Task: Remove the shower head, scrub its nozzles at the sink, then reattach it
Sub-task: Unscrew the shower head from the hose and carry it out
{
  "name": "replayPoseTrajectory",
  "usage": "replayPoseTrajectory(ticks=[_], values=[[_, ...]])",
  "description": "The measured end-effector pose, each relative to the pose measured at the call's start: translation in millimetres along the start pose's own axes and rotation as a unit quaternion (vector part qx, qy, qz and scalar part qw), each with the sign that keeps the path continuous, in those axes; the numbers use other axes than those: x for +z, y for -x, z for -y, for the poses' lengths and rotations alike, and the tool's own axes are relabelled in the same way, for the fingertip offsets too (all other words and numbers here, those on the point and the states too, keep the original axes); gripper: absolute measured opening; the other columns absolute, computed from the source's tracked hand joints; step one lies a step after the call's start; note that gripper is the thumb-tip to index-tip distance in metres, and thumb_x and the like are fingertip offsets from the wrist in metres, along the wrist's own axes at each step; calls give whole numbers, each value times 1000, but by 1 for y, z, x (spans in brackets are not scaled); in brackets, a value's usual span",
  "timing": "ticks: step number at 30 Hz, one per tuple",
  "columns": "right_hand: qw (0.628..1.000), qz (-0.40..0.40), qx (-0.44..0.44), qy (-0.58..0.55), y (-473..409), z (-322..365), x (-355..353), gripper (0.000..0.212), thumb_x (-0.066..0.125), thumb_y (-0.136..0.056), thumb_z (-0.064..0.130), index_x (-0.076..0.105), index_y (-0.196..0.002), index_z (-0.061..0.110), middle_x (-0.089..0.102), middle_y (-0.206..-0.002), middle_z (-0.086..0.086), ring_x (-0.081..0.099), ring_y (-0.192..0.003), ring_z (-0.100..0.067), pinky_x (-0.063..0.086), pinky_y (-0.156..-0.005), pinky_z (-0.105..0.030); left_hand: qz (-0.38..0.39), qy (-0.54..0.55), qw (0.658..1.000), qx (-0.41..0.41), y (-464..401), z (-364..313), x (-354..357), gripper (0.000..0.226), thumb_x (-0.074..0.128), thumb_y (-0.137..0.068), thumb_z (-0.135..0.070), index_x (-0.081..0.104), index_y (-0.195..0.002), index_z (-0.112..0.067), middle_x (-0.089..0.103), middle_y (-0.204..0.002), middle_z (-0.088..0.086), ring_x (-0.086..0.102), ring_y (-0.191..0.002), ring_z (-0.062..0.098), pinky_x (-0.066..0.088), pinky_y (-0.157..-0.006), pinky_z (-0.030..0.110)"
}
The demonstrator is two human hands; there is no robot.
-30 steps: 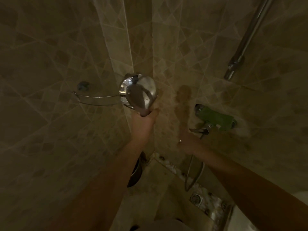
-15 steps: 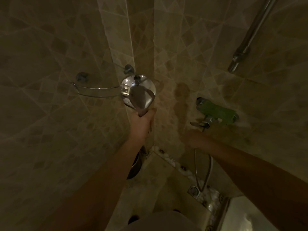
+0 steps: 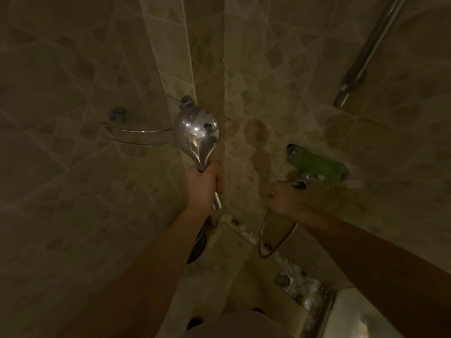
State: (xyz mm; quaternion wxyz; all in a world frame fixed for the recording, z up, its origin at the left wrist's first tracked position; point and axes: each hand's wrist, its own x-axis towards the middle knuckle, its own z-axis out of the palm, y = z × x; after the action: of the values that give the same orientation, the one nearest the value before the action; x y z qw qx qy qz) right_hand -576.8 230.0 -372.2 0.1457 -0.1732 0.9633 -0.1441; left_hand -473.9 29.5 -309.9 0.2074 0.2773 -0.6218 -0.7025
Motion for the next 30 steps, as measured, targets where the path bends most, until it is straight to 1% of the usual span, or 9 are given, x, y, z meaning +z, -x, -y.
replayPoseTrajectory(ticks=[4,8,12,15,18,20,24,27,30], values=[[997,-34,-34,-64,-3,10,-19,22,56,-89,23,64,-73,11,62,-70,-4,61,-69,-20,52,-64,-34,54,2,998,-9,1,-8,10,43,67,-80,-33,55,-40,-27,51,-42,1,48,-37,14,45,-49,30],[970,-86,-53,-221,-1,18,-70,31,58,-85,23,46,-57,18,46,-50,7,47,-43,-5,37,-49,-26,99,25,995,-8,3,-34,30,33,70,-75,-38,58,-45,-30,51,-44,-1,46,-37,13,43,-45,29],[932,-179,-61,-309,4,24,-152,28,58,-85,20,49,-59,21,44,-50,10,43,-42,-1,35,-48,-21,145,12,989,35,-1,-76,61,49,74,-83,-45,54,-42,-28,51,-45,2,47,-39,15,43,-46,29],[901,-225,-70,-364,16,21,-221,37,61,-87,24,41,-56,21,38,-48,7,39,-42,-10,31,-50,-29,180,21,981,63,-5,-117,90,56,73,-90,-43,54,-41,-27,49,-43,1,45,-38,16,43,-47,30],[872,-270,-91,-399,37,16,-290,31,62,-81,30,45,-57,21,44,-51,0,42,-44,-13,36,-46,-25,234,38,968,78,-4,-164,122,55,72,-89,-41,52,-40,-25,47,-44,1,44,-39,17,41,-52,34],[849,-301,-114,-420,46,13,-333,32,60,-78,27,42,-52,21,40,-47,1,38,-41,-15,31,-41,-22,281,47,953,98,-2,-199,143,50,73,-87,-40,53,-44,-26,47,-46,2,43,-41,18,41,-53,34],[831,-344,-150,-411,58,13,-427,36,62,-78,29,42,-48,23,34,-46,4,31,-39,-15,26,-39,-21,359,66,920,145,9,-280,187,41,77,-89,-38,54,-57,-27,46,-48,1,43,-39,16,42,-43,29],[826,-368,-169,-392,66,19,-492,41,61,-81,29,43,-45,22,34,-43,4,30,-36,-18,34,-47,-30,373,84,908,172,21,-335,216,48,75,-92,-32,51,-51,-25,43,-46,1,41,-37,15,40,-42,26],[792,-406,-170,-422,72,28,-553,40,61,-77,22,47,-40,20,35,-40,4,31,-36,-17,26,-38,-21,384,103,898,187,30,-374,235,55,73,-93,-30,53,-43,-24,43,-45,1,41,-37,15,40,-42,26]])
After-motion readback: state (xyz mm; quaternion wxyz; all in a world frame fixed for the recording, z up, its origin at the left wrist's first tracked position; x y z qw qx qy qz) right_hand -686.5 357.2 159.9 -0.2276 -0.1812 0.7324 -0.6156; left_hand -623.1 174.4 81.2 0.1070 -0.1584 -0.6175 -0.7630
